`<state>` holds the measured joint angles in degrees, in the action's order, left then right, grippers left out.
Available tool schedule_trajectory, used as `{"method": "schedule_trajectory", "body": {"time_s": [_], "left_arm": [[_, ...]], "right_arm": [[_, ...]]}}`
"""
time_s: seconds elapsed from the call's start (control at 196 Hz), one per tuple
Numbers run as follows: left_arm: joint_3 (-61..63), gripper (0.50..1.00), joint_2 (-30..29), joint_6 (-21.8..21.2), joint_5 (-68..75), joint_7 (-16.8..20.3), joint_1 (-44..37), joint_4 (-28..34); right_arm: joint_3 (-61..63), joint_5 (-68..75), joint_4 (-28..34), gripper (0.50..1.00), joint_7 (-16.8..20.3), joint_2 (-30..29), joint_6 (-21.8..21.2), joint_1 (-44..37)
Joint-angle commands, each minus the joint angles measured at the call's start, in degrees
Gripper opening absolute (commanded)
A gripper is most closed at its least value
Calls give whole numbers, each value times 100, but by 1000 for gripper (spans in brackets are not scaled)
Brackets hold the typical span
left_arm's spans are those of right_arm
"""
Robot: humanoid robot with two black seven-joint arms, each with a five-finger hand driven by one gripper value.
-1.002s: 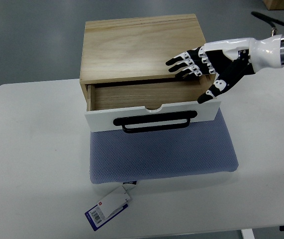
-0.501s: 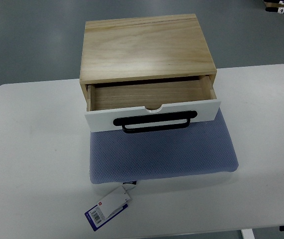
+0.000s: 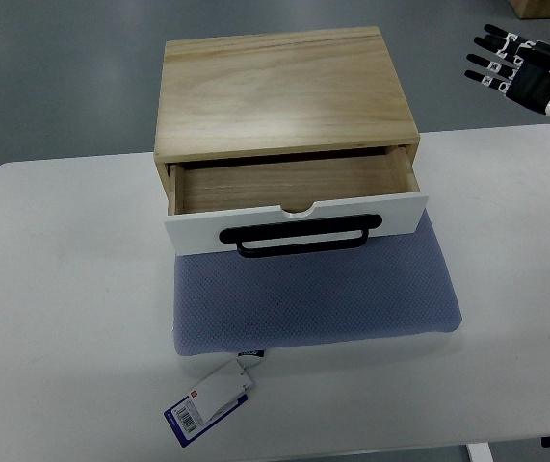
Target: Open wood drawer with right hand
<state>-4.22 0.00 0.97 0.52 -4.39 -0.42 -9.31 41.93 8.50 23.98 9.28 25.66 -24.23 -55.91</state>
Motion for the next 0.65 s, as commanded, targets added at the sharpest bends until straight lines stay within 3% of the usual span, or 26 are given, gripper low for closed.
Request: {"method": "schedule_trajectory", "body": {"time_s": [0.0, 0.245, 0.476, 0.644], "left_arm": [[0, 1000, 0, 0, 1, 0, -2, 0], [0, 1000, 0, 0, 1, 0, -2, 0], [0, 1000, 0, 0, 1, 0, -2, 0], [0, 1000, 0, 0, 1, 0, -2, 0]], "right_arm": [[-9, -24, 1, 948, -453, -307, 858, 98], [-9, 20, 1, 950, -1103, -474, 1025, 317], [-159, -15, 19, 950, -1122, -571, 911, 476], [-211, 3, 19, 950, -1122, -633, 577, 511]]}}
